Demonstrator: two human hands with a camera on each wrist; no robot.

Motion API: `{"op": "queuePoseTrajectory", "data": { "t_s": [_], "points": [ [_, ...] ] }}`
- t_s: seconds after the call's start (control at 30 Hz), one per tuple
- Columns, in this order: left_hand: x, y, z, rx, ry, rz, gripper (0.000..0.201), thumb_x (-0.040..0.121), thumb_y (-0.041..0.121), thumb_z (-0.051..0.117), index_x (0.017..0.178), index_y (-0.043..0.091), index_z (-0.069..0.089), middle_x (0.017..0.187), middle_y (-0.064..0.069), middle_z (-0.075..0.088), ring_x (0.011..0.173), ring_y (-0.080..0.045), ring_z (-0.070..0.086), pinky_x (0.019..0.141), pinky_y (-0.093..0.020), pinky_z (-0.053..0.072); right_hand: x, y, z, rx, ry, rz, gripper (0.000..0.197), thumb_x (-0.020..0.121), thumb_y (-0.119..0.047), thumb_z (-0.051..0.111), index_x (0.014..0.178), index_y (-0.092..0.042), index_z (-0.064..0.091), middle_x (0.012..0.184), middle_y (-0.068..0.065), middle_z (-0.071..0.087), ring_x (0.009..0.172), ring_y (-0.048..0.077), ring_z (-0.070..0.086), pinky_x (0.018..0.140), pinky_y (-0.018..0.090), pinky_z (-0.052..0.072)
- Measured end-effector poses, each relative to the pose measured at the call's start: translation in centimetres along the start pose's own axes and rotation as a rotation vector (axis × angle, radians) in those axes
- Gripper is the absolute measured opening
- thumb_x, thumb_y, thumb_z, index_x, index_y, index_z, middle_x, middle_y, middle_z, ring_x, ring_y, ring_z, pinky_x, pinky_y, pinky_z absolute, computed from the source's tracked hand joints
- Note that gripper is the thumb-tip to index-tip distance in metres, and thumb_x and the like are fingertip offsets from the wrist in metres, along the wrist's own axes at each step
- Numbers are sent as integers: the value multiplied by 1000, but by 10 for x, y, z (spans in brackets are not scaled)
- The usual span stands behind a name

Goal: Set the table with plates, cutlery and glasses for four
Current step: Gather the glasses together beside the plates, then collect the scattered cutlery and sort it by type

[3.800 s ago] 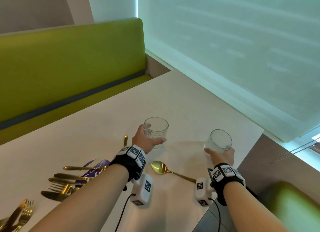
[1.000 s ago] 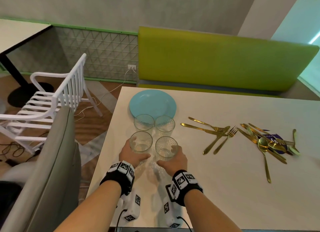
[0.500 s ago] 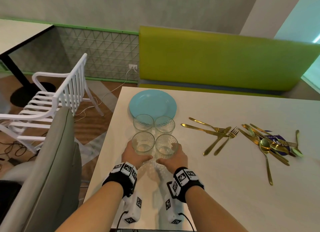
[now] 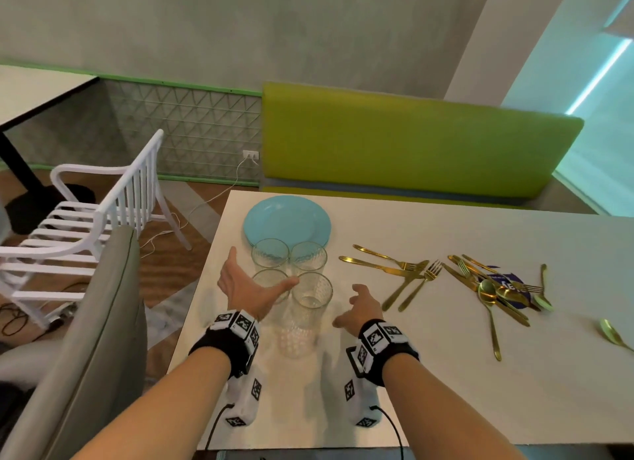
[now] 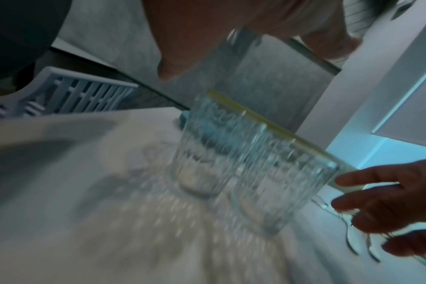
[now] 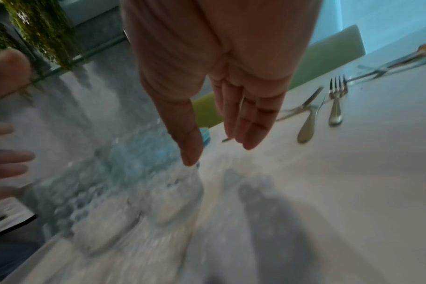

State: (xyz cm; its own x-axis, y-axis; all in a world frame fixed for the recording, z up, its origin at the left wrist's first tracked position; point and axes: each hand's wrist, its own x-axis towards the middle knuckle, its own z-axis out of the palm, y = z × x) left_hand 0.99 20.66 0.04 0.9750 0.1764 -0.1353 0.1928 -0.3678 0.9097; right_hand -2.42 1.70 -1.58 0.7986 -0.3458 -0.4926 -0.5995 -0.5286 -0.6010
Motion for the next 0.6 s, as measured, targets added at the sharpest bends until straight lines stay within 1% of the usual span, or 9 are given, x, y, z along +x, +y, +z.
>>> {"op": "queuePoseTrajectory", "data": {
  "t_s": [0.1, 0.17, 0.23, 0.3, 0.33, 0.4, 0.43, 0.5, 0.6],
  "points": [
    [7, 38, 0, -2, 95, 130, 111, 61, 55, 69, 148, 7, 19, 150, -14, 26, 141, -30, 18, 118, -43, 15, -6, -1, -36, -32, 51, 5, 78, 77, -11, 75, 142, -12, 31, 136, 9, 52, 126, 23, 49, 99, 27, 43],
    [17, 64, 10, 41, 132, 213, 83, 78, 41, 67, 143, 4, 30, 143, -16, 38, 135, -31, 29, 113, -39, 19, -9, 2, -59, -64, 112, 5, 69, 78, -12, 73, 138, -12, 38, 131, 8, 57, 122, 21, 53, 96, 25, 45],
    [24, 89, 28, 97, 124, 282, 57, 87, 22, 60, 137, 3, 40, 137, -17, 45, 130, -31, 36, 108, -34, 23, -9, 10, -82, -88, 143, 1, 58, 78, -12, 73, 129, -15, 45, 120, 7, 64, 111, 20, 61, 82, 19, 48],
    [25, 111, 55, 131, 63, 338, 46, 88, 14, 55, 133, 4, 46, 134, -15, 48, 127, -29, 41, 105, -32, 27, -8, 21, -104, -121, 166, 6, 45, 78, -13, 72, 117, -20, 51, 106, 5, 68, 97, 18, 65, 72, 17, 47],
    [23, 119, 72, 139, 22, 359, 44, 89, 13, 54, 131, 6, 48, 133, -14, 49, 125, -28, 43, 104, -33, 30, -7, 29, -115, -127, 186, 18, 41, 79, -12, 71, 116, -20, 54, 107, 5, 68, 96, 19, 64, 76, 20, 49],
    [19, 133, 107, 149, -68, 380, 41, 89, 13, 54, 129, 7, 50, 131, -12, 49, 122, -28, 48, 103, -36, 38, 1, 49, -137, -97, 228, 62, 43, 80, -11, 70, 121, -14, 57, 116, 8, 65, 106, 22, 61, 93, 28, 49],
    [18, 137, 126, 167, -123, 377, 40, 88, 13, 54, 128, 8, 50, 131, -12, 50, 120, -28, 50, 101, -36, 41, 4, 59, -148, -73, 236, 85, 45, 79, -12, 71, 122, -13, 56, 118, 9, 65, 108, 23, 61, 95, 30, 48],
    [18, 142, 165, 255, -257, 332, 40, 88, 15, 55, 128, 8, 50, 130, -12, 51, 120, -28, 51, 99, -33, 41, 17, 80, -170, -55, 239, 119, 45, 79, -13, 71, 122, -11, 56, 115, 9, 65, 106, 23, 61, 90, 29, 48],
    [24, 141, 221, 474, -441, 266, 39, 90, 17, 53, 128, 10, 50, 134, -12, 51, 123, -27, 50, 101, -33, 41, 41, 106, -200, -37, 265, 150, 45, 78, -17, 73, 120, -10, 58, 112, 9, 67, 104, 24, 63, 93, 32, 50]
  ]
}}
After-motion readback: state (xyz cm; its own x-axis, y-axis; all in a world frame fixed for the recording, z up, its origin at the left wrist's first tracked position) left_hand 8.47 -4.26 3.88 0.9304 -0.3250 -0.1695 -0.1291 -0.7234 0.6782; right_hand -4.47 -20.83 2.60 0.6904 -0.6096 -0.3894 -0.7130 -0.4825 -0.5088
